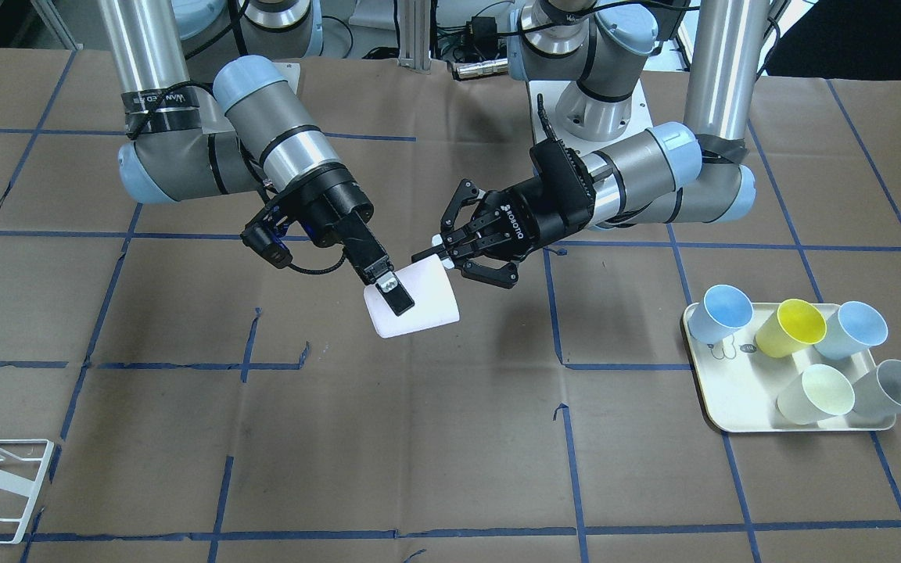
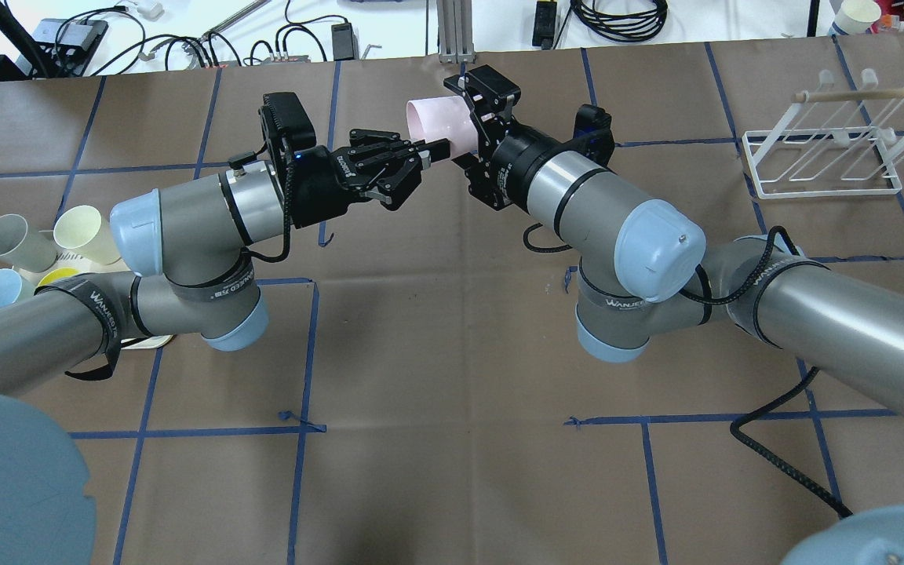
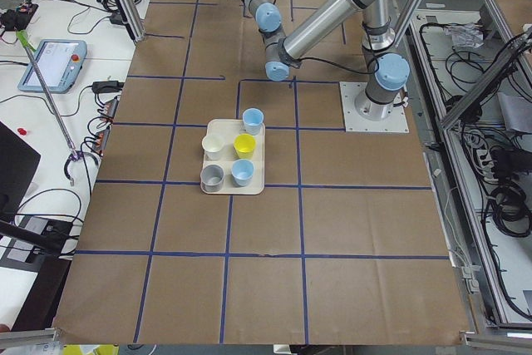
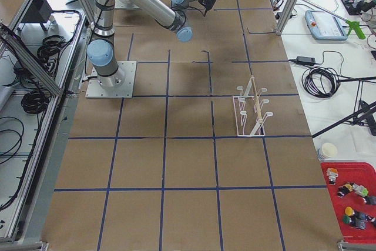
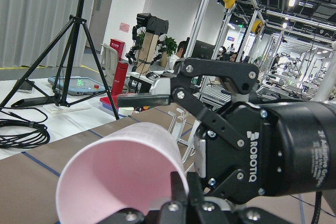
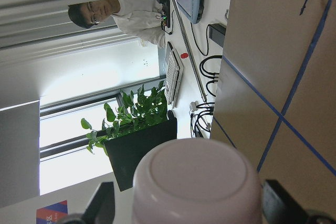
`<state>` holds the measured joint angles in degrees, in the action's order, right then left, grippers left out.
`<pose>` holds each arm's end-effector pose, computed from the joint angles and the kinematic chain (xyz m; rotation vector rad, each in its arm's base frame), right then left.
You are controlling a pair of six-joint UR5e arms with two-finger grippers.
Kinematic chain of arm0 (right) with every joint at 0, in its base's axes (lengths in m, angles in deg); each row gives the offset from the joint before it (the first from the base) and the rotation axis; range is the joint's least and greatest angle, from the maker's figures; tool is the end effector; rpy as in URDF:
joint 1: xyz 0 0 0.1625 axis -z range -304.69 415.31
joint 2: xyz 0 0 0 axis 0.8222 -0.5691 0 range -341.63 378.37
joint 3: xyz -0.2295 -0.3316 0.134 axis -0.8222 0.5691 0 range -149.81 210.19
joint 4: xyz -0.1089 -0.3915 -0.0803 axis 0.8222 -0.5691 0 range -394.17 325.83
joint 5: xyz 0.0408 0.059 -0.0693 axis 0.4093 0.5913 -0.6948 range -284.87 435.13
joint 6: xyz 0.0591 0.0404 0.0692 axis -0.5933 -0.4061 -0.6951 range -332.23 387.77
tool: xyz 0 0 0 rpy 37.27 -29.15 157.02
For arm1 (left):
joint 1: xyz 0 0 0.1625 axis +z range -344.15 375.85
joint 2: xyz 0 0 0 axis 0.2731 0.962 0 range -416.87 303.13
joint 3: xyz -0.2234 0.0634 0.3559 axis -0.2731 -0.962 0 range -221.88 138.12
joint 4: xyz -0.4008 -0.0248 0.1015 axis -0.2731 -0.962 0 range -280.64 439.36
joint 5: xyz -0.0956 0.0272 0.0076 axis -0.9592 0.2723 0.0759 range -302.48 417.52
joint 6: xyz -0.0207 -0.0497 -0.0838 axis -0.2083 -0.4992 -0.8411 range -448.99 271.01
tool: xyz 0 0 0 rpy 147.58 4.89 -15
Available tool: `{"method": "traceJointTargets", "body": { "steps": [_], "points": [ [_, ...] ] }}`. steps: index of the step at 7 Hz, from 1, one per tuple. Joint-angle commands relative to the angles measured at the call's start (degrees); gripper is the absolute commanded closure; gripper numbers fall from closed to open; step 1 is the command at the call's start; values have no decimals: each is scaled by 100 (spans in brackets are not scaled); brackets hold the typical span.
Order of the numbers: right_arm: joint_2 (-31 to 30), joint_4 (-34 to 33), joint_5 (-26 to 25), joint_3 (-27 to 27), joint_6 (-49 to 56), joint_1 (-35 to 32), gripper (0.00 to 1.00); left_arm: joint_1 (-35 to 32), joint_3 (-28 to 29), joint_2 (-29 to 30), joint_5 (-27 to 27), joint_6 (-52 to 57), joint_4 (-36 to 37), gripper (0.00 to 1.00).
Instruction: Transfer IKEA cup to right arm and place on rack
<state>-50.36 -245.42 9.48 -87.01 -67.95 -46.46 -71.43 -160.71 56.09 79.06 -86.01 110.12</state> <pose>0.2789 -0.4836 0.3334 1.0178 1.5708 -0.4841 -0.2030 -0.4884 0.3255 -0.7950 -1.6911 1.2187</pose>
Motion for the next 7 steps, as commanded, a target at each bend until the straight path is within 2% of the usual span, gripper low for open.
{"method": "traceJointTargets", "body": {
  "steps": [1,7],
  "points": [
    [62,5,8,4,-8,-9,1,0,0,-2,-1,0,0,99],
    [-9,84,-1,22,-26,-18,2,-9,9,-20,-1,-35,0,98]
  ]
}}
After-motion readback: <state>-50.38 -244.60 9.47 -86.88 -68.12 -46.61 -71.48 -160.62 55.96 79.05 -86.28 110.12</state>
